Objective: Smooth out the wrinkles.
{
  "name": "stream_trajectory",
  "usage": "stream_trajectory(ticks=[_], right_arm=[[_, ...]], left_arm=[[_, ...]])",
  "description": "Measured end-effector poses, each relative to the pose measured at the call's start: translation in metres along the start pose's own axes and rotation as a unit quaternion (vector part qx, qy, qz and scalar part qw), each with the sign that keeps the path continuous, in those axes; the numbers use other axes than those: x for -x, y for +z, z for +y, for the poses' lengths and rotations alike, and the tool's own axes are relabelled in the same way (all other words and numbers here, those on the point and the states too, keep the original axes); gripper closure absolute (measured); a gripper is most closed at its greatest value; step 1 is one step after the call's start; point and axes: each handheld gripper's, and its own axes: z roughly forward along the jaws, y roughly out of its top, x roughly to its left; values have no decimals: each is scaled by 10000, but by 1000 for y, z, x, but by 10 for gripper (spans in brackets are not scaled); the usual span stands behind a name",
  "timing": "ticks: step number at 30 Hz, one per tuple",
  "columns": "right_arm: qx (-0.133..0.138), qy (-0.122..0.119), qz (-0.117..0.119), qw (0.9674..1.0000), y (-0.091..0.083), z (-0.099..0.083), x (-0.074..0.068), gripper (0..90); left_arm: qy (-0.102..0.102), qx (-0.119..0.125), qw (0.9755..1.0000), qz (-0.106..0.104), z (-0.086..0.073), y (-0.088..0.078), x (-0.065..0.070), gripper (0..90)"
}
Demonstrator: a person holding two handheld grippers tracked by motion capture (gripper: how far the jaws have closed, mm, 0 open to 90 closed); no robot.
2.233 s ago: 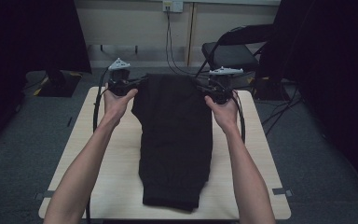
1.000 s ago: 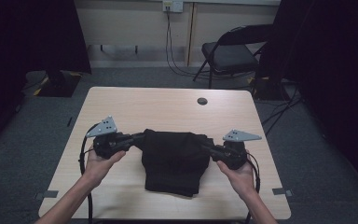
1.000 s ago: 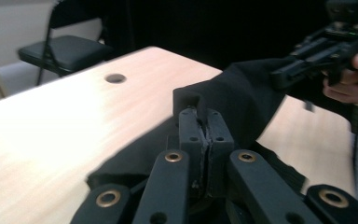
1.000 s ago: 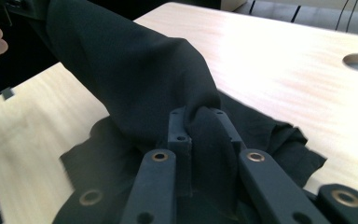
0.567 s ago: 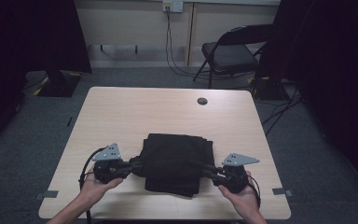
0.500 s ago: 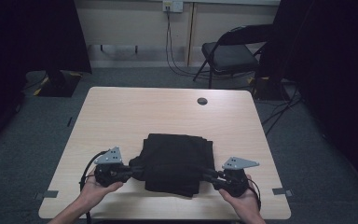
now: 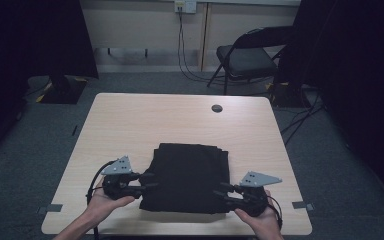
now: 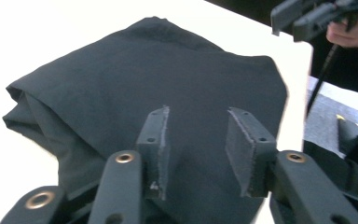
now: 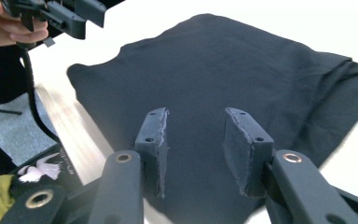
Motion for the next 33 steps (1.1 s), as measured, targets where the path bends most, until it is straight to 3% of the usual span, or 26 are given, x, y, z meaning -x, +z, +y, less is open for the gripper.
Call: stream_trajectory(ticks=[4,6,8,9,12,14,17,21,23,28,30,33], right_arm=[[-396,-95,41,9992,35,2,3,567],[-526,-162,-26,9985,51,3,5,535],[-705,-221,-222,9970,63,3,7,510],[-821,-191,-211,9962,68,1,10,513],[-1055,-171,-328,9937,76,-11,15,512],[-1112,-143,-279,9933,76,-14,17,510],[-1068,-29,-215,9940,72,-19,18,510],[-1167,-11,-103,9931,66,-23,16,510],[-1192,61,-50,9928,63,-25,15,510],[-1050,-36,-153,9944,56,-15,11,448],[-818,34,-191,9965,54,-1,18,419],[-679,74,-328,9971,55,12,28,410]], left_arm=[[102,-491,9987,-19,-3,29,-1,527],[61,-685,9976,101,-10,40,-5,519],[-156,-732,9972,37,-17,45,-9,504],[-190,-695,9974,38,-19,45,-9,498],[-69,-797,9967,156,-22,54,-2,499],[22,-806,9966,162,-22,54,3,491],[-154,-849,9963,47,-23,53,6,490],[108,-1001,9949,-52,-23,52,19,483],[87,-1066,9942,-59,-20,50,23,483],[23,-559,9984,-46,-6,41,13,464],[-62,-537,9985,-36,4,46,3,460],[-15,-548,9985,-78,17,58,-5,514]])
